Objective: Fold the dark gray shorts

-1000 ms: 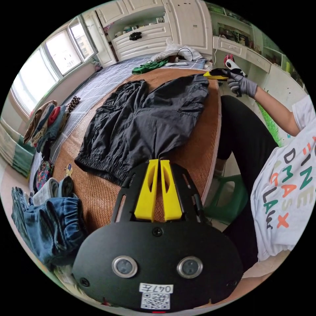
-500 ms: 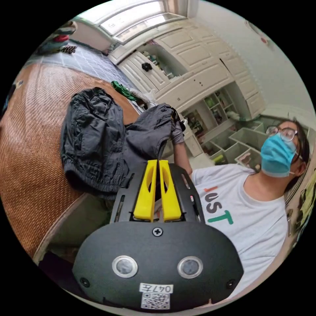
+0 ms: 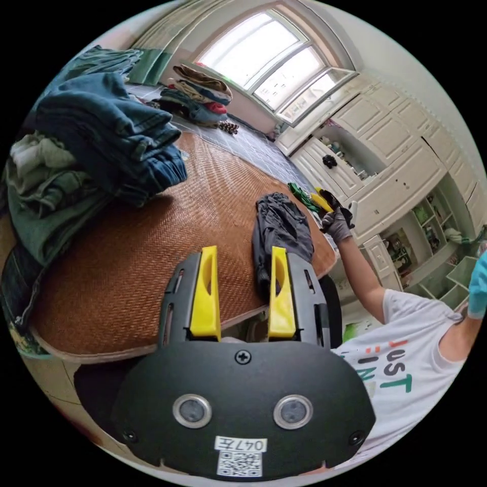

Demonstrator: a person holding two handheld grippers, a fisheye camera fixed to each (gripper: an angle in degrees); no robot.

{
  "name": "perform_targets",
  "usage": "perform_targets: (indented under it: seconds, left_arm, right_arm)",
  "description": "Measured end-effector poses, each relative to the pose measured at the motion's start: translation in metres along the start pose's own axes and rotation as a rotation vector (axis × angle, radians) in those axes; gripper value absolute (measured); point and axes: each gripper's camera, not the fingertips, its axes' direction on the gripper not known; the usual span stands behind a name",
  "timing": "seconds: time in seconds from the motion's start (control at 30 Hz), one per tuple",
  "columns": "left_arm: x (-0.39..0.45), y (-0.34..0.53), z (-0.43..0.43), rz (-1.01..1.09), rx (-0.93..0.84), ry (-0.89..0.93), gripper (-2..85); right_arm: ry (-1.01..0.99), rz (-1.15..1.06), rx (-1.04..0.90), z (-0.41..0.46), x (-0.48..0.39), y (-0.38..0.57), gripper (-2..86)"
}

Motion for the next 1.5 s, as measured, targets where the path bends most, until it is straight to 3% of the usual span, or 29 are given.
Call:
perform_targets:
  seconds: [0.13,0.37,0.43,0.5,0.57,0.73,0.8,1.0,1.1,1.33,1.5]
  left_arm:
    - [0.039,0.061,0.034,0.085,-0.045,0.047,15.5]
    - [0.108,0.114,0.101,0.251,-0.026,-0.187,16.1]
    - [0.116,0.114,0.115,0.261,-0.056,-0.265,13.8]
    - [0.125,0.112,0.114,0.289,-0.035,-0.232,4.8]
    - [0.129,0.105,0.099,0.313,0.003,-0.197,3.2]
    - [0.074,0.057,0.045,0.225,0.064,0.089,1.5]
    - [0.029,0.04,0.033,0.158,-0.002,0.209,1.2]
    - [-0.053,0.072,0.045,0.03,-0.138,0.194,1.1]
    - [-0.087,0.106,0.059,-0.035,-0.145,0.256,1.2]
    - [-0.137,0.171,0.075,-0.124,-0.111,0.306,0.8]
    - [-0.154,0.191,0.086,-0.138,-0.081,0.29,0.4]
  right_arm:
    - [-0.069,-0.046,-0.041,-0.026,-0.017,0.042,6.9]
    - [-0.151,-0.266,-0.173,-0.021,-0.132,0.111,6.1]
    - [-0.205,-0.245,-0.177,-0.016,-0.146,0.109,5.7]
    - [-0.234,-0.236,-0.181,-0.012,-0.16,0.098,5.2]
    - [-0.195,-0.262,-0.211,-0.009,-0.188,0.074,4.5]
    - [-0.015,-0.408,-0.239,0.001,-0.276,0.018,2.5]
    - [0.024,-0.485,-0.231,0.008,-0.317,-0.001,1.8]
    - [0.02,-0.737,-0.266,0.093,-0.441,-0.031,-0.4]
    - [0.139,-0.769,-0.541,0.205,-0.453,-0.017,-0.3]
    - [-0.004,-0.618,-0.301,0.154,-0.495,-0.084,-1.2]
    - [-0.08,-0.811,-0.397,0.211,-0.557,-0.093,-1.1]
